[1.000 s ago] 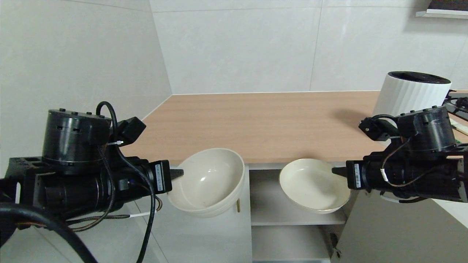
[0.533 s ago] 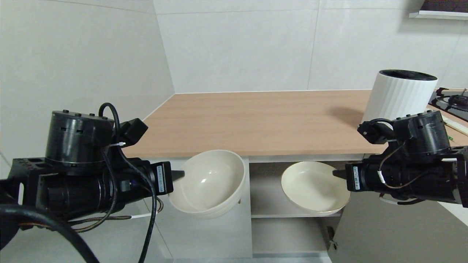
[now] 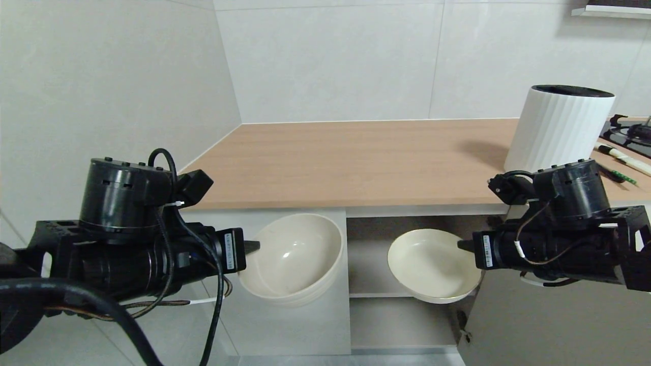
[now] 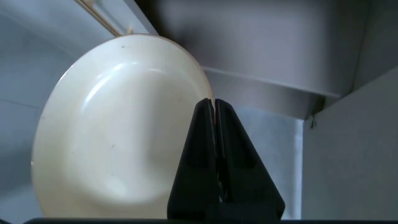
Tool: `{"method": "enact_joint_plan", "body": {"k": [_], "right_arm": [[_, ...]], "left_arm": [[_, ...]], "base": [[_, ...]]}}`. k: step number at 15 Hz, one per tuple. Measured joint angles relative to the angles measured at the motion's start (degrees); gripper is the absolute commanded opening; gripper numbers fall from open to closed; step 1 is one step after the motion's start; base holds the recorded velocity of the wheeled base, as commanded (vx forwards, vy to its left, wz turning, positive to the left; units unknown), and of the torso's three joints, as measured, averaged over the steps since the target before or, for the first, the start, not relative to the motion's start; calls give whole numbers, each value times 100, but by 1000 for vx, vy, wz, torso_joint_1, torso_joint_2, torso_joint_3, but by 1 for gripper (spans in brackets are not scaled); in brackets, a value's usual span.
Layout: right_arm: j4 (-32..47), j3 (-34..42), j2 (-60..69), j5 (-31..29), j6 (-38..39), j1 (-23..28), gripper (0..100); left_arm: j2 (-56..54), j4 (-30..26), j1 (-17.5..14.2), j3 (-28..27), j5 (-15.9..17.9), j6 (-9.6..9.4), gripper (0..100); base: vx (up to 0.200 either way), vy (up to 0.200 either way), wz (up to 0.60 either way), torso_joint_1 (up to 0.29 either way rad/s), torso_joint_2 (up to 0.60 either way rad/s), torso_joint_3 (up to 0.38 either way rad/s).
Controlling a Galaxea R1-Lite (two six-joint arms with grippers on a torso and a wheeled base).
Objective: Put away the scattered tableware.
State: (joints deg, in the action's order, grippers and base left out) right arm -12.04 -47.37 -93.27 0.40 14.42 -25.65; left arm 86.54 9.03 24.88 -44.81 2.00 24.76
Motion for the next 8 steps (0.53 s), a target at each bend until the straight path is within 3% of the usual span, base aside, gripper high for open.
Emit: {"method": "enact_joint_plan", "body": {"k": [8], "right_arm": [[-212, 77, -72, -7, -17, -6, 0]], "left_arm": [[76, 2, 0, -2, 0, 0, 0]], "base": [[0, 0, 0, -162, 460, 295]]}}
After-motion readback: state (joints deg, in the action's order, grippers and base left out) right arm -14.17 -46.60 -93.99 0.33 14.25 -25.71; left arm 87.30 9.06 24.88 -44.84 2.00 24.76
